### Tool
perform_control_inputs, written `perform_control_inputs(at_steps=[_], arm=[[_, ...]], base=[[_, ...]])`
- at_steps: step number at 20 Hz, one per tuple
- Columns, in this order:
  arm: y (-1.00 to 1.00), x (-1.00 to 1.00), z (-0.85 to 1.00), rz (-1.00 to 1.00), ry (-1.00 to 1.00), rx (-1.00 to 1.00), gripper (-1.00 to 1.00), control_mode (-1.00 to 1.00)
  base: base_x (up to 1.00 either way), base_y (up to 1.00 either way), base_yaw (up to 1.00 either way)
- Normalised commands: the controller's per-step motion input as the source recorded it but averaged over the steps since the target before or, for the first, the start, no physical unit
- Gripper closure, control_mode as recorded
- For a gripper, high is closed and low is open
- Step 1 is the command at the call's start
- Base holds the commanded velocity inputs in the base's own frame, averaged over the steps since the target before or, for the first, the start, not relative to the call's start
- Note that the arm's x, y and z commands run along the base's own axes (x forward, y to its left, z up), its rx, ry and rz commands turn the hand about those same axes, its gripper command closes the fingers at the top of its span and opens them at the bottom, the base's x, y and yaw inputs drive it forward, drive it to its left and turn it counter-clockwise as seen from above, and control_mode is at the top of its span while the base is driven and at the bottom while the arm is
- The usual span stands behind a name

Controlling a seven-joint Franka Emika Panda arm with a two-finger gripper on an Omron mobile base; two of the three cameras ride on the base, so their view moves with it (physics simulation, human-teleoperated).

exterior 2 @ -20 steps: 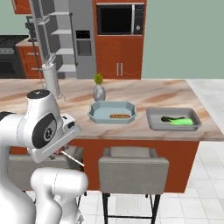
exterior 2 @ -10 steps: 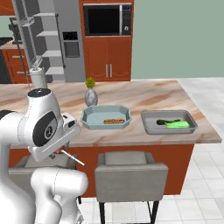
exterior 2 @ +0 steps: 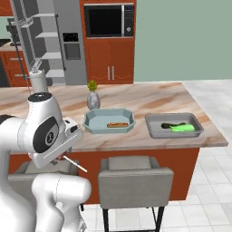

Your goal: Place the cold items (corn and squash) from the fridge in one tupperware on the dining counter. Place the warm items (hot dog and kebab skewer) in the stove area in another tupperware.

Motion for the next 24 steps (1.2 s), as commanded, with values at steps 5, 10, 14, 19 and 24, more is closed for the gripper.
perform_control_inputs(at_steps=[5, 10, 14, 19, 24], arm=[[0.0, 0.0, 0.0, 0.0, 0.0, 0.0, 1.0, -1.0], [-0.08, 0.48, 0.04, 0.09, 0.04, 0.0, 1.0, -1.0], [-0.14, 0.77, 0.24, 0.2, 0.07, 0.0, 1.0, -1.0], [-0.22, 1.0, 0.01, 0.24, 0.01, 0.0, 1.0, -1.0], [-0.24, 1.0, 0.0, 0.23, 0.07, 0.03, 1.0, -1.0]], base=[[0.0, 0.0, 0.0], [0.0, 0.0, 0.0], [0.0, 0.0, 0.0], [0.0, 0.0, 0.0], [0.0, 0.0, 0.0]])
